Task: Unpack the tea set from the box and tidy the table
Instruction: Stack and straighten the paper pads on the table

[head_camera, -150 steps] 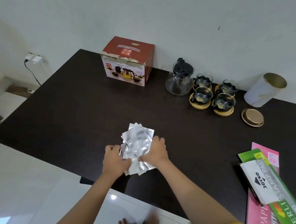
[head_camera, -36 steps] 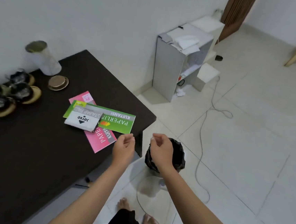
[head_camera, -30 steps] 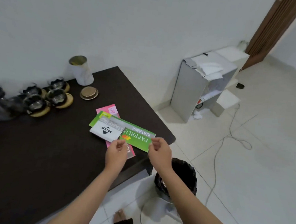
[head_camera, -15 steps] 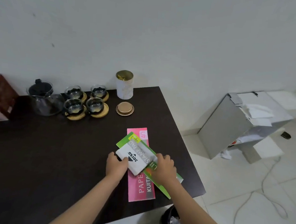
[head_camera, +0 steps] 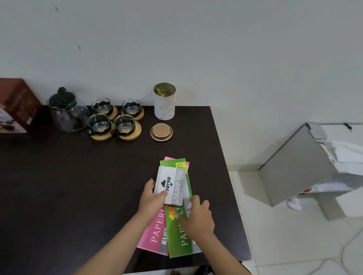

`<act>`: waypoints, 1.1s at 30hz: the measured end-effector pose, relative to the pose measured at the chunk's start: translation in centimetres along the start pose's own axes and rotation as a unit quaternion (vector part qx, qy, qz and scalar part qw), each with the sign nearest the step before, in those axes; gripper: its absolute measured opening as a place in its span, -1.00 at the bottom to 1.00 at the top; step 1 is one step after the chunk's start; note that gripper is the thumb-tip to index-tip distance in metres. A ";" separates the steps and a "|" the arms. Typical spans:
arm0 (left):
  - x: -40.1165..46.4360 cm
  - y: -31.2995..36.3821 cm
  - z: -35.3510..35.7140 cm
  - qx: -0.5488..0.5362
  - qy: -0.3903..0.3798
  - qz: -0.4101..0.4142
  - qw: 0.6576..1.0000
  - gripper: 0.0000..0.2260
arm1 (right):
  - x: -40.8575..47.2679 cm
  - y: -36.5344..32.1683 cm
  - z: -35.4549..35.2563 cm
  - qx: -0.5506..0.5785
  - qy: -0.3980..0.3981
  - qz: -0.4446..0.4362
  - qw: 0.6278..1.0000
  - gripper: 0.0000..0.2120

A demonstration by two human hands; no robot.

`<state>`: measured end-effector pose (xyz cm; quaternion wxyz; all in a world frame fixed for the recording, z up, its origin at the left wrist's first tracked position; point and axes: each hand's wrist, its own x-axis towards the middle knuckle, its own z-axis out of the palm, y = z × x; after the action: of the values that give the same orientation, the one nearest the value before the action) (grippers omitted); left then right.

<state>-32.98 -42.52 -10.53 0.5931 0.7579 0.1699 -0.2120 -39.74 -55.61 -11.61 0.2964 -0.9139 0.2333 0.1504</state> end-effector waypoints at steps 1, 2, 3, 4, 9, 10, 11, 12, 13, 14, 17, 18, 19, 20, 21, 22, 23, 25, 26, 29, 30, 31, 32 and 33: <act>0.1 0.1 -0.1 0.006 0.001 -0.006 1.000 -0.37 | 0.1 0.1 -0.1 0.012 -0.011 -0.005 1.000 -0.48; 0.3 0.1 -0.3 0.016 0.001 -0.006 1.000 -0.38 | 0.2 0.3 -0.4 0.033 -0.021 -0.008 0.999 -0.48; 0.3 0.1 -0.5 0.033 0.003 -0.005 0.999 -0.39 | 0.4 0.5 -0.7 0.057 -0.032 -0.003 0.998 -0.47; 0.5 0.0 -0.7 0.059 0.010 -0.003 0.998 -0.42 | 0.7 0.7 -1.0 0.083 -0.040 0.004 0.996 -0.46; 0.4 -1.8 -2.3 0.255 0.018 0.004 0.967 -0.74 | 1.9 1.1 -1.7 0.084 -0.075 0.054 0.992 -0.63; 0.2 -2.2 -2.4 0.287 0.009 0.011 0.958 -0.78 | 2.0 1.0 -1.6 0.087 -0.083 0.059 0.991 -0.64; 0.0 -2.6 -2.5 0.312 0.001 0.015 0.950 -0.79 | 2.2 0.8 -1.6 0.102 -0.089 0.065 0.989 -0.63; -0.1 -2.8 -2.5 0.330 -0.001 0.022 0.944 -0.78 | 2.2 0.5 -1.7 0.125 -0.095 0.069 0.985 -0.61; -0.4 -2.8 -2.5 0.340 0.001 0.028 0.940 -0.76 | 2.3 0.3 -1.8 0.148 -0.095 0.073 0.982 -0.59; -0.5 -2.8 -2.6 0.343 0.001 0.034 0.939 -0.75 | 2.3 0.1 -1.9 0.167 -0.089 0.072 0.979 -0.59; -0.7 -2.6 -3.0 0.321 -0.016 0.037 0.946 -0.64 | 1.9 -0.4 -2.5 0.171 -0.057 0.046 0.983 -0.58; -0.8 -2.7 -3.1 0.302 -0.030 0.038 0.952 -0.58 | 1.7 -0.6 -2.4 0.167 -0.055 0.039 0.984 -0.58; -0.9 -2.8 -3.2 0.281 -0.047 0.037 0.958 -0.51 | 1.5 -0.7 -2.0 0.163 -0.059 0.039 0.984 -0.59; -1.0 -3.0 -3.2 0.262 -0.057 0.039 0.963 -0.45 | 1.2 -0.9 -1.6 0.162 -0.063 0.042 0.984 -0.60; -1.2 -3.1 -3.2 0.250 -0.059 0.042 0.966 -0.40 | 0.9 -1.1 -1.1 0.155 -0.066 0.042 0.985 -0.61; -1.4 -3.4 -3.1 0.245 -0.054 0.050 0.967 -0.38 | 0.6 -1.2 -0.6 0.141 -0.067 0.039 0.987 -0.61; -1.5 -3.5 -3.0 0.249 -0.048 0.058 0.966 -0.37 | 0.3 -1.3 -0.2 0.122 -0.063 0.033 0.990 -0.60; -1.6 -3.8 -2.8 0.265 -0.038 0.072 0.961 -0.36 | -0.1 -1.4 0.4 0.079 -0.046 0.021 0.996 -0.57; -1.6 -3.9 -2.8 0.272 -0.037 0.076 0.958 -0.37 | -0.2 -1.4 0.6 0.064 -0.041 0.015 0.997 -0.55; -1.4 -3.9 -2.8 0.284 -0.054 0.074 0.955 -0.35 | 0.2 -0.9 0.3 0.064 -0.061 0.011 0.996 -0.56; -1.1 -3.9 -3.0 0.281 -0.066 0.067 0.955 -0.31 | 0.8 -0.7 0.0 0.069 -0.074 0.014 0.995 -0.59; -0.8 -3.6 -3.2 0.274 -0.076 0.057 0.957 -0.26 | 1.4 -0.6 -0.5 0.084 -0.087 0.021 0.992 -0.60; -0.4 -3.1 -3.5 0.263 -0.085 0.045 0.960 -0.21 | 2.1 -0.6 -1.1 0.111 -0.097 0.036 0.988 -0.58; 0.2 -2.5 -3.7 0.254 -0.086 0.032 0.963 -0.18 | 2.8 -0.8 -1.7 0.148 -0.103 0.053 0.982 -0.53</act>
<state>-33.68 -38.38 -11.91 0.4002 0.8675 0.0345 -0.2934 -36.75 -57.05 -11.02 0.4421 -0.8262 0.2690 0.2226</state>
